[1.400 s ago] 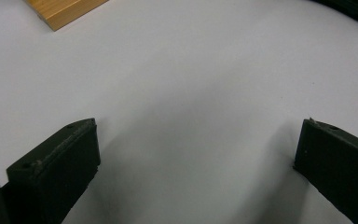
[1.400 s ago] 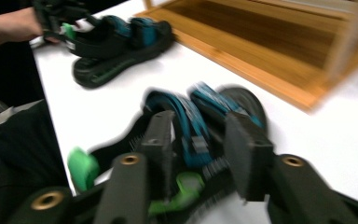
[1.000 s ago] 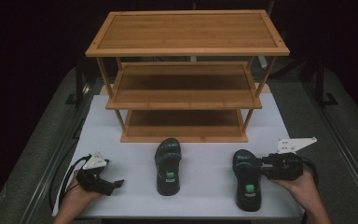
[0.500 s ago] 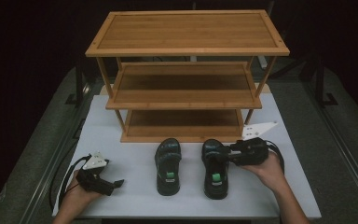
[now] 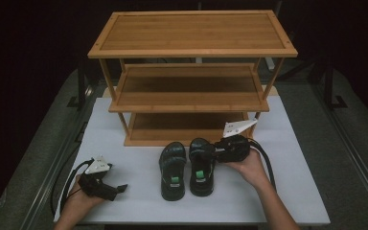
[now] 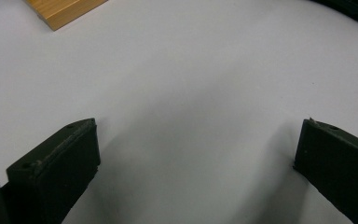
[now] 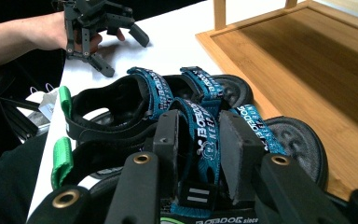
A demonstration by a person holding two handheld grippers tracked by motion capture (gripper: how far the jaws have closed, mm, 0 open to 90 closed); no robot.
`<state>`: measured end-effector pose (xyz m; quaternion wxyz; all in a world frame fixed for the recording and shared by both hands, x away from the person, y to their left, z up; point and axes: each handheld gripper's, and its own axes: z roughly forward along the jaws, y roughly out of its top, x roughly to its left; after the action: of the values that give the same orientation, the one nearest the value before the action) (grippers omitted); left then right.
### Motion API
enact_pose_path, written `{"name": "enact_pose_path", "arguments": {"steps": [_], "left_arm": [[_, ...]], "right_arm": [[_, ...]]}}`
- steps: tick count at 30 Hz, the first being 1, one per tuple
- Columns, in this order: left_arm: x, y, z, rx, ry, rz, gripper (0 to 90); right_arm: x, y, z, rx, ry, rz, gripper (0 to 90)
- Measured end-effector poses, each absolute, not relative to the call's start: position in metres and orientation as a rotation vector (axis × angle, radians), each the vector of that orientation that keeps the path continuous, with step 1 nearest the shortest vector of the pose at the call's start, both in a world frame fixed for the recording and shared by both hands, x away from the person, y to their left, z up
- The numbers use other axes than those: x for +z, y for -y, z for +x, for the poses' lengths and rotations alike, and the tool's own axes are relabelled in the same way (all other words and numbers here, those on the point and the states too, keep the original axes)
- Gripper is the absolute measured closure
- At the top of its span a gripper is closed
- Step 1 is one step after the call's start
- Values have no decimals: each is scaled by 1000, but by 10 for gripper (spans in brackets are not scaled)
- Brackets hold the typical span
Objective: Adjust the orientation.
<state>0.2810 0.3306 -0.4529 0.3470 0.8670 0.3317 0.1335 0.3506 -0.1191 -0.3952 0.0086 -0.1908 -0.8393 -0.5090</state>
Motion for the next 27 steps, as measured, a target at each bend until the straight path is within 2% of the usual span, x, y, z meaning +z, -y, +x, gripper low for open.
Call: {"name": "enact_pose_path", "arguments": {"steps": [13,19,21,23,27], "left_arm": [[-453,-331,281,347,-860,2252,0],[-449,-329,283,304,-850,2214,0],[-444,-324,283,295,-833,2199,0],[-437,-318,283,283,-814,2175,50],[-419,-299,284,252,-744,2151,69]], "right_arm": [[-403,110,348,-1562,2629,-581,675],[-394,116,340,-1606,2667,-610,570],[-392,119,337,-1604,2673,-613,565],[-392,121,333,-1596,2690,-623,556],[-392,123,330,-1591,2696,-626,555]]}}
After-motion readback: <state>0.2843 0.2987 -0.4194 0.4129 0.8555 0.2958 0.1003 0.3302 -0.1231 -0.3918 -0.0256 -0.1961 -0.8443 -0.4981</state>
